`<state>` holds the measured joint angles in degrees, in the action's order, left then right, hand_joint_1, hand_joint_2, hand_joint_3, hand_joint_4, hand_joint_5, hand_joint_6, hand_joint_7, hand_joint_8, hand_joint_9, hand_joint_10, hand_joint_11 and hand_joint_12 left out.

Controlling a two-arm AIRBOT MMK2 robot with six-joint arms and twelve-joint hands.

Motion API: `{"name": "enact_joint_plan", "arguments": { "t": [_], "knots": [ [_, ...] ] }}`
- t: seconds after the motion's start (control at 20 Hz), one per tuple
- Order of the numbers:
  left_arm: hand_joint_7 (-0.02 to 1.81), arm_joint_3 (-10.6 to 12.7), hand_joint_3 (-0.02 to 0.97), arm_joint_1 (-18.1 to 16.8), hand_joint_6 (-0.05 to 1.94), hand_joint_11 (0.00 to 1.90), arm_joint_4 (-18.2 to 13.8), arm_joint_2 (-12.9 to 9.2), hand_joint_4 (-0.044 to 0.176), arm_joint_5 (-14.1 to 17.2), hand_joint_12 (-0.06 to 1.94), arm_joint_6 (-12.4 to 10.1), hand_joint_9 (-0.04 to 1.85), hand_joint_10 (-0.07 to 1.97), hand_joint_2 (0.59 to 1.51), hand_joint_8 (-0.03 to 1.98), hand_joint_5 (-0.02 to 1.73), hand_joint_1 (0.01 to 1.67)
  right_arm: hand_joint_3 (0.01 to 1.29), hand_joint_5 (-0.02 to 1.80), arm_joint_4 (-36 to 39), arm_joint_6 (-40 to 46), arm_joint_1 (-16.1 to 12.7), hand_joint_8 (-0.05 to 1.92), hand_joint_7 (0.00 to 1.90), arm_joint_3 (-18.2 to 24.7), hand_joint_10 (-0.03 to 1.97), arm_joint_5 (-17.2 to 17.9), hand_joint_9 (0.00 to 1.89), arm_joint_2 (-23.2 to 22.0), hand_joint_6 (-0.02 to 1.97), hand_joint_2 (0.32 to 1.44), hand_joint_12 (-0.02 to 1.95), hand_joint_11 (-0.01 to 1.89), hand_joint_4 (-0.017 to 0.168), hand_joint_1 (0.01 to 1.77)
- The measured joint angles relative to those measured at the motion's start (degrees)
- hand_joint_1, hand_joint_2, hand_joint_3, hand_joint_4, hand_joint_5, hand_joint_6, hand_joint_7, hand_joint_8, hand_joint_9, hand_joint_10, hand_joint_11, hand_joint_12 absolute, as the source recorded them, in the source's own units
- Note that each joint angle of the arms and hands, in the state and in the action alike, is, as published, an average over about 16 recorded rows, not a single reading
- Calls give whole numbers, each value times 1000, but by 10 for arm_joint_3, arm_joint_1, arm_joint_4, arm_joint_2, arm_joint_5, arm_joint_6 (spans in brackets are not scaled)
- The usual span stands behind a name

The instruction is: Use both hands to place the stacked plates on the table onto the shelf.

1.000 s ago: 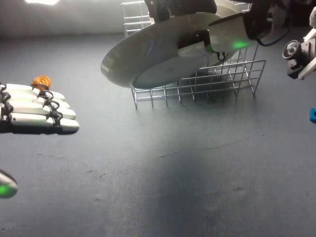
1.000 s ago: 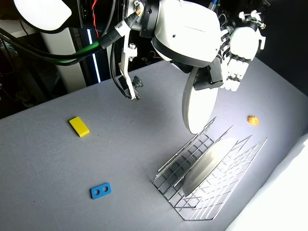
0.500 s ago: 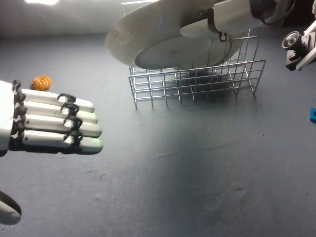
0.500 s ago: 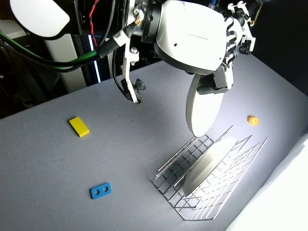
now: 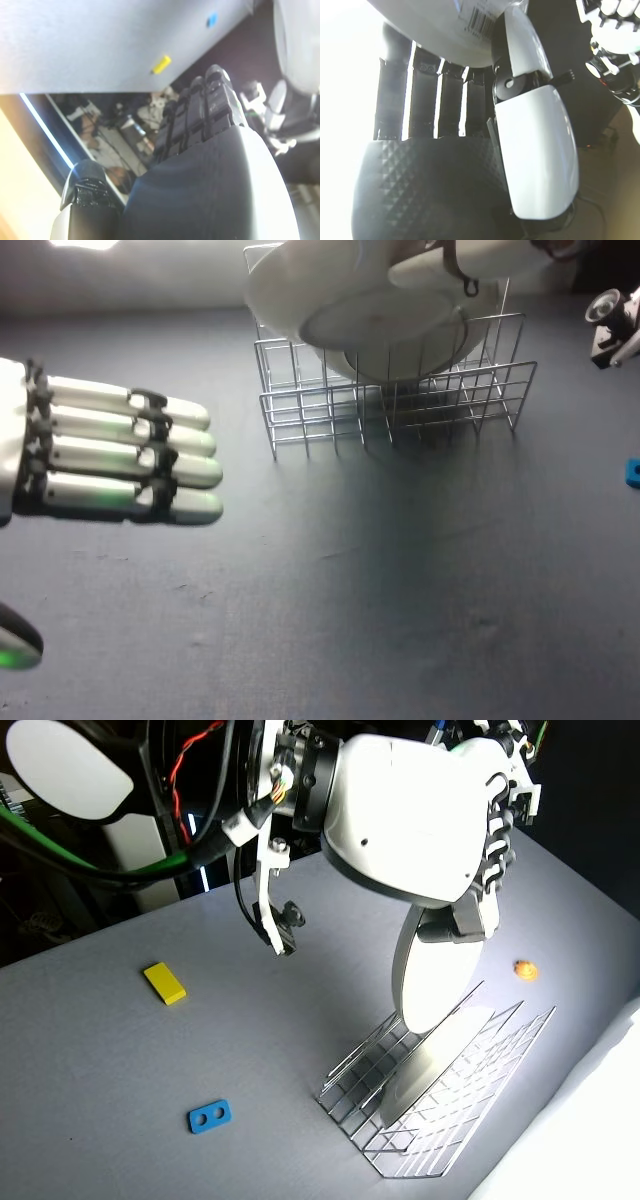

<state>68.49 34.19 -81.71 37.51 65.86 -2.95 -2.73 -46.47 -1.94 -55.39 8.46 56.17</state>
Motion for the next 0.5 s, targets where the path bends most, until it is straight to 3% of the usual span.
{"name": "enact_joint_plan", "arguments": {
  "t": [0.5],
  "knots": [
    [20,-21,16,-70,1,20,-55,-27,5,28,14,-7,19,7,1177,-3,18,15,11,792,-48,-25,23,1189,973,-37,1179,-17,1008,10,965,1087,1585,854,-5,1205]
  ]
}}
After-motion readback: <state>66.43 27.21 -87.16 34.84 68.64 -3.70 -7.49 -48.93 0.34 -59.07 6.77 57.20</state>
